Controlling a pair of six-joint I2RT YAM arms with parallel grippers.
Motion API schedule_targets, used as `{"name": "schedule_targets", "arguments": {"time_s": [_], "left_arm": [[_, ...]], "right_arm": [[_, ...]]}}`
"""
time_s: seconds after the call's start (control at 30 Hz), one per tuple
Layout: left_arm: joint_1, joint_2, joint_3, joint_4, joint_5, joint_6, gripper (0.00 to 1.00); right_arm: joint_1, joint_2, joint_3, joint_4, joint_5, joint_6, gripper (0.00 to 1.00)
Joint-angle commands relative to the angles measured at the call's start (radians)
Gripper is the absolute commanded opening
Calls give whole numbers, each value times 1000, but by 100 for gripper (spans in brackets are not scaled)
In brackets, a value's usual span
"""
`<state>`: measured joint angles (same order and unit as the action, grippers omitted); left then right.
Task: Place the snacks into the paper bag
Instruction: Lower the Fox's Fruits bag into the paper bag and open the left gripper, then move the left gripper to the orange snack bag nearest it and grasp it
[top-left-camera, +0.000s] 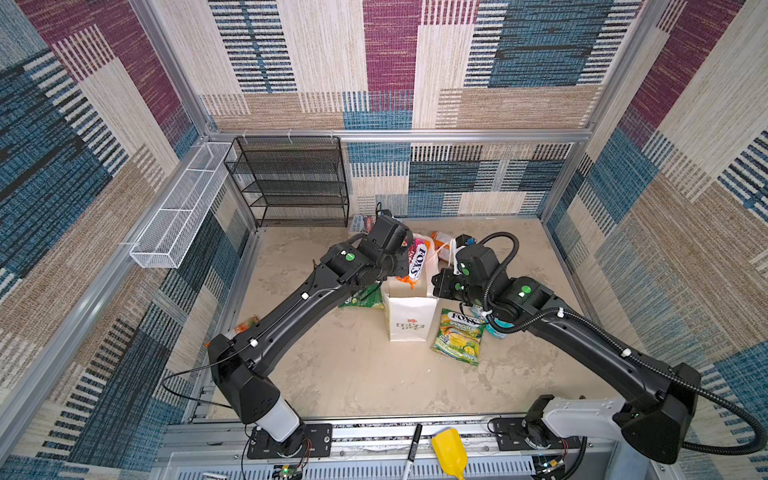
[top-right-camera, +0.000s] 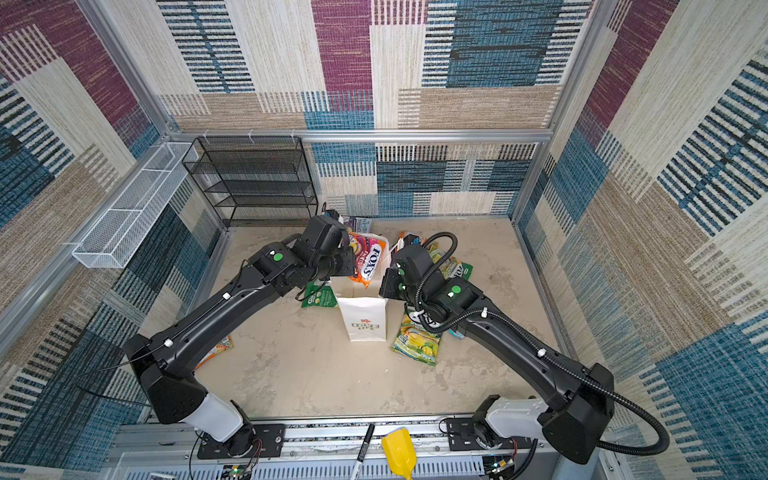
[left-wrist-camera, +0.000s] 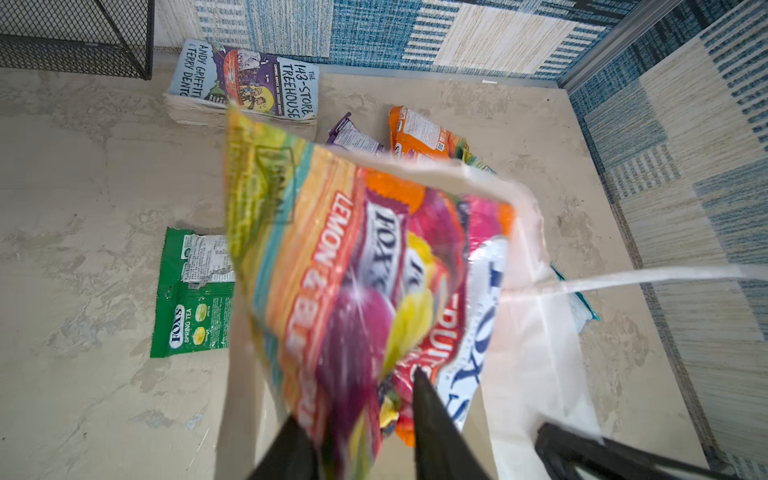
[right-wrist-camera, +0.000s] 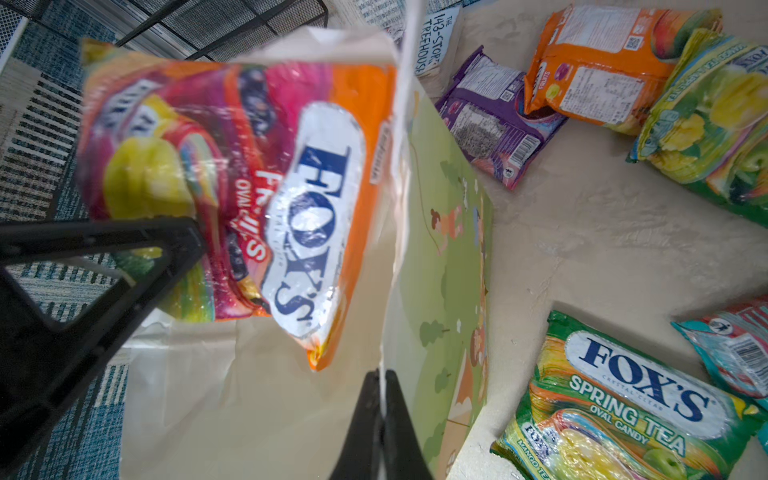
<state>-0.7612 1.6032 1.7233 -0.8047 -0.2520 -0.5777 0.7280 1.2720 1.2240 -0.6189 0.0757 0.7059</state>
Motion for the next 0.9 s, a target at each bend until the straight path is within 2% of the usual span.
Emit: {"name": "schedule_targets", "arguments": {"time_s": [0.0,0.13,0.43,0.5,0.63,0.73,0.8,0.87], "left_arm": [[0,2,46,-9,29,46,55],[0,-7,94,-10,85,64,77],[5,-140,171,-17,165,149,91],[8,-186,178,-73,106,169,96],[28,-303,151,-219,-76,156,99],[92,-445,30,-258,-120,111,99],[182,-528,-53,-294,-100,55,99],[315,-593,-149,-331,-38,6,99]], "right_arm": [[1,4,-1,15,6,4,0],[1,-3,-3,11,18,6,0],[1,-15,-9,2,30,7,0],[1,-18,-15,6,32,7,0],[0,-20,-17,11,30,1,0],[1,-20,-19,17,30,-7,0],[0,-18,-21,21,26,-13,0],[0,-14,-21,24,21,-20,0]]}}
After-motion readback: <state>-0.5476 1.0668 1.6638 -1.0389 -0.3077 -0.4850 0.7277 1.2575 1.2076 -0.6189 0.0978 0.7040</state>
